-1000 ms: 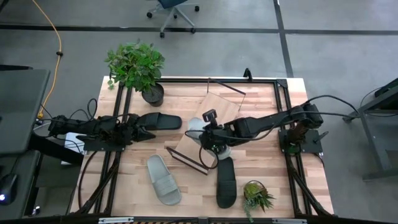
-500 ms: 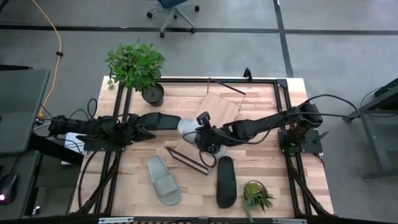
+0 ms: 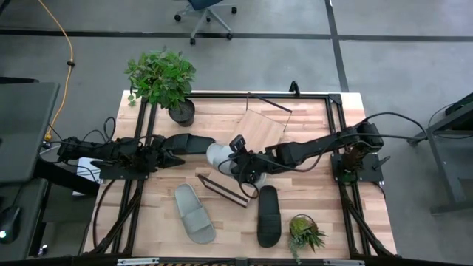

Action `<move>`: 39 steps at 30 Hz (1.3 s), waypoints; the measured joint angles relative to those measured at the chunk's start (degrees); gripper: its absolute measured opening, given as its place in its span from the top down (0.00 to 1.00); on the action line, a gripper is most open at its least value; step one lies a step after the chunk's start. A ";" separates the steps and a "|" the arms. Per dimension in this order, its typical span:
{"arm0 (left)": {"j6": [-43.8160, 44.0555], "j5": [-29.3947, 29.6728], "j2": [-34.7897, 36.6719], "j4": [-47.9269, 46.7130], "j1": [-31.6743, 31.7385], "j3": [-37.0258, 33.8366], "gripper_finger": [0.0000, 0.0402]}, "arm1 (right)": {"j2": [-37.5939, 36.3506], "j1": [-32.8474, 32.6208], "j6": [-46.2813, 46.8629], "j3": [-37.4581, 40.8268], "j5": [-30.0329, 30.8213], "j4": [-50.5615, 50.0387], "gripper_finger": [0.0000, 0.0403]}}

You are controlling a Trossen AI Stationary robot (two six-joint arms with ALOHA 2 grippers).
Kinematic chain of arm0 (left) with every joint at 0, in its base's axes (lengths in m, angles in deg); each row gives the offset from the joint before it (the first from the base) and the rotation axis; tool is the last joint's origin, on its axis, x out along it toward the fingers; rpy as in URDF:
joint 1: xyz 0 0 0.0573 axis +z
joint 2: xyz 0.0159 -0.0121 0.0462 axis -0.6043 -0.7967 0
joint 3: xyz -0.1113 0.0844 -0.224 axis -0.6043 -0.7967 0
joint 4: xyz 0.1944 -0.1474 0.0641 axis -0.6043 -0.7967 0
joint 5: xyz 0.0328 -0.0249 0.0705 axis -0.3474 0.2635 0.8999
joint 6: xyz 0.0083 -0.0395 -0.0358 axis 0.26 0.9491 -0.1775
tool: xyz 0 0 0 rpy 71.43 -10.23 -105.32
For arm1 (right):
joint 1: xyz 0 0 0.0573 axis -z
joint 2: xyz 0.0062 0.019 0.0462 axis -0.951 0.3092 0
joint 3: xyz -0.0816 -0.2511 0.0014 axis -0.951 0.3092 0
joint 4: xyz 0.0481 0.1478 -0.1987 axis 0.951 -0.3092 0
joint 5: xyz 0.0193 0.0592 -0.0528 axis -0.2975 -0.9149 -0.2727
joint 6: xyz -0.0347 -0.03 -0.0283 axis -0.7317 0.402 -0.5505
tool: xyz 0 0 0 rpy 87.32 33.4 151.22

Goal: Pick and place slides into the shelf
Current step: Put the top gray slide on the shelf

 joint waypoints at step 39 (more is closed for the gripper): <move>0.00 0.00 0.00 0.00 0.00 0.00 1.00 | 2.67 -1.14 -4.52 9.20 -5.74 20.53 1.00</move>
